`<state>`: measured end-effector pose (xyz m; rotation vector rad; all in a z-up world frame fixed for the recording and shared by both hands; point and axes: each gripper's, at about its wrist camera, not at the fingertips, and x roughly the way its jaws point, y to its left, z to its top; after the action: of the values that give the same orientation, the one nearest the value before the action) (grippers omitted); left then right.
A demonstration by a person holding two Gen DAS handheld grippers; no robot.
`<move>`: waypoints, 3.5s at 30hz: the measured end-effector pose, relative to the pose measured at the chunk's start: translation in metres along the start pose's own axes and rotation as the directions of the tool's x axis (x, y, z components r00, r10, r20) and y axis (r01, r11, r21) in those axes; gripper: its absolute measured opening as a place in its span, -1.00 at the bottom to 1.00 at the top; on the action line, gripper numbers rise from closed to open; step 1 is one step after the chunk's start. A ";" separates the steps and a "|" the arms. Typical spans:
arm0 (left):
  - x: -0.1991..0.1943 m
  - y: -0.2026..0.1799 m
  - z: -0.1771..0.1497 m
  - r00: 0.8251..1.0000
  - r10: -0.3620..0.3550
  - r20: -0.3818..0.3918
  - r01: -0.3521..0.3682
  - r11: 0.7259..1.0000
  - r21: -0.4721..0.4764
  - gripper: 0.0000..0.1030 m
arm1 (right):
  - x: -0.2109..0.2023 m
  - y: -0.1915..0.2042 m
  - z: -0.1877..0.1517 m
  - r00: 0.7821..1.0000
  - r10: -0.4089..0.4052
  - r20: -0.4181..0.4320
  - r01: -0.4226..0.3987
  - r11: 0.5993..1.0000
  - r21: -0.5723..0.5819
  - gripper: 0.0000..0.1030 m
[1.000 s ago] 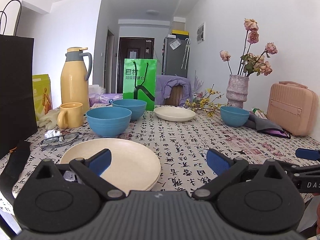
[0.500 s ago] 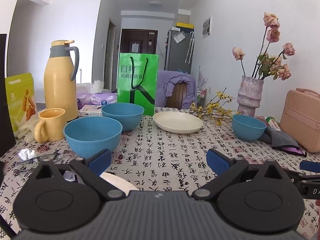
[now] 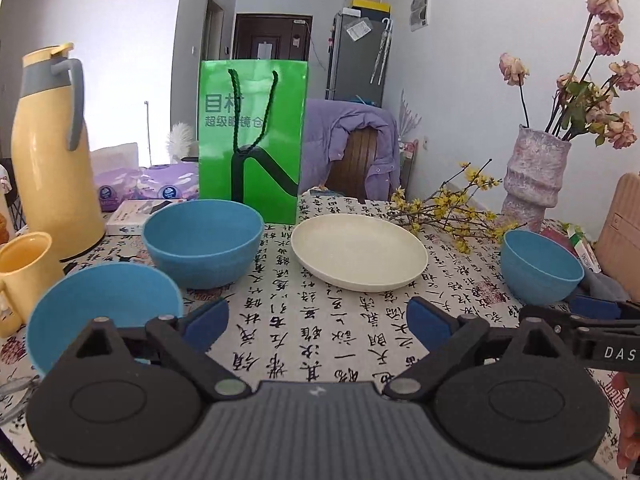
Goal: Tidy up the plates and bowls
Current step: 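Move both tools toward the last two cream plates on the table, then close the left gripper on a cream plate rim while the right gripper grips another, then carry both held cream plates toward the plate stack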
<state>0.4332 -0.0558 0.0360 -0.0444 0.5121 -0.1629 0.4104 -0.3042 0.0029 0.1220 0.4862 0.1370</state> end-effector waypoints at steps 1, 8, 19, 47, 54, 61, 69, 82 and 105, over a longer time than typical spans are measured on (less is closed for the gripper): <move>0.013 -0.001 0.005 1.000 0.000 -0.013 0.000 1.000 -0.003 0.72 | 0.011 -0.002 0.005 1.000 0.006 -0.007 -0.006 1.000 0.001 0.75; 0.105 -0.003 0.027 0.995 0.020 -0.096 -0.023 0.999 -0.035 0.44 | 0.104 -0.020 0.040 0.995 0.031 -0.090 -0.027 0.998 0.052 0.66; 0.207 -0.018 0.032 0.977 0.145 -0.157 -0.142 0.989 0.035 0.00 | 0.223 -0.032 0.054 0.983 -0.006 -0.183 0.019 0.998 0.068 -0.01; 0.151 -0.020 0.015 0.969 0.155 -0.194 -0.165 0.985 -0.038 -0.68 | 0.165 -0.020 0.042 0.983 -0.056 -0.174 0.056 0.998 -0.004 -0.76; 0.073 -0.027 -0.011 0.973 0.143 -0.180 -0.155 0.986 -0.057 -0.69 | 0.087 -0.008 0.017 0.989 -0.041 -0.145 0.042 0.999 0.002 -0.76; -0.012 -0.034 -0.046 0.980 0.130 -0.149 -0.143 0.987 -0.078 -0.70 | 0.005 0.009 -0.016 0.993 -0.047 -0.105 0.045 0.999 -0.013 -0.76; -0.091 -0.038 -0.096 0.985 0.132 -0.113 -0.143 0.986 -0.091 -0.70 | -0.079 0.034 -0.061 0.996 -0.051 -0.078 0.047 0.998 -0.048 -0.76; -0.167 -0.040 -0.148 0.991 0.106 -0.082 -0.115 0.986 -0.117 -0.70 | -0.163 0.052 -0.116 0.996 -0.072 -0.052 0.069 0.996 -0.054 -0.75; -0.208 0.017 -0.140 0.979 0.201 0.021 -0.196 0.970 -0.146 -0.70 | -0.159 0.109 -0.106 0.999 0.046 -0.020 -0.047 0.996 -0.071 -0.75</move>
<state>0.1880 -0.0046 0.0130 -0.1355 0.4885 0.0714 0.2097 -0.2136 -0.0011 0.0621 0.4965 0.2010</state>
